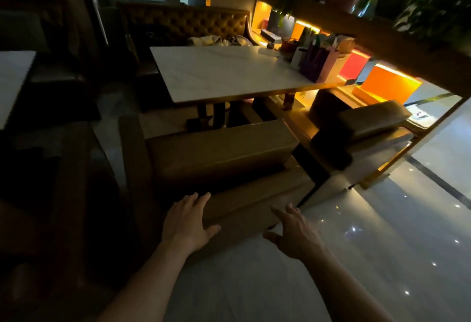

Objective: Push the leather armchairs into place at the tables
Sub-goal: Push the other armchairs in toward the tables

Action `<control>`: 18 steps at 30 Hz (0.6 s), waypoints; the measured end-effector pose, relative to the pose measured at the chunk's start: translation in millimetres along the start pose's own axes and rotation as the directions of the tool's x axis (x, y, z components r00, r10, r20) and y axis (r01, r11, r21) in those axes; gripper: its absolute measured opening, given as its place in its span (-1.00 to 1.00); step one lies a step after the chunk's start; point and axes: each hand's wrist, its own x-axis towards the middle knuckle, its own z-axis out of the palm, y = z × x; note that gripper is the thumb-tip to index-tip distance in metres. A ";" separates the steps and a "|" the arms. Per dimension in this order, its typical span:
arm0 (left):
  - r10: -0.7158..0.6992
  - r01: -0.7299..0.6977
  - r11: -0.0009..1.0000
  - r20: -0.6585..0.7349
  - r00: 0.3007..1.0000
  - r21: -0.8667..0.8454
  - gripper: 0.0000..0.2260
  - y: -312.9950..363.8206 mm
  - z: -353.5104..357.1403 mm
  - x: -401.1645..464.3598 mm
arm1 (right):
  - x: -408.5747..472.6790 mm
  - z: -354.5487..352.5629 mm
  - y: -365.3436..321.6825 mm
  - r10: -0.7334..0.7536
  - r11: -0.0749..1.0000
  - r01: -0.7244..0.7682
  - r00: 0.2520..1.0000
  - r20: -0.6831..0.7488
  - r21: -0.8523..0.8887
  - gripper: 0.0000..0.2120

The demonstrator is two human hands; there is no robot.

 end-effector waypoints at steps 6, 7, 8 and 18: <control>-0.087 0.087 0.996 0.035 0.996 0.010 -0.14 9.0 21.1 58.1 | 91.6 9.4 24.8 -0.092 0.995 0.095 0.993 0.075 -0.029 -0.11; -0.106 0.106 0.994 0.037 0.994 0.012 -0.13 10.6 25.4 67.7 | 107.2 9.8 29.1 -0.112 0.993 0.116 0.990 0.085 -0.037 -0.11; -0.128 0.128 0.992 0.034 0.991 0.013 -0.12 12.5 30.0 76.9 | 122.1 9.7 33.3 -0.133 0.990 0.138 0.986 0.099 -0.042 -0.11; -0.292 0.291 0.956 0.073 0.953 0.033 -0.01 17.4 86.9 159.0 | 256.2 36.0 69.1 -0.320 0.931 0.350 0.919 0.230 -0.102 -0.02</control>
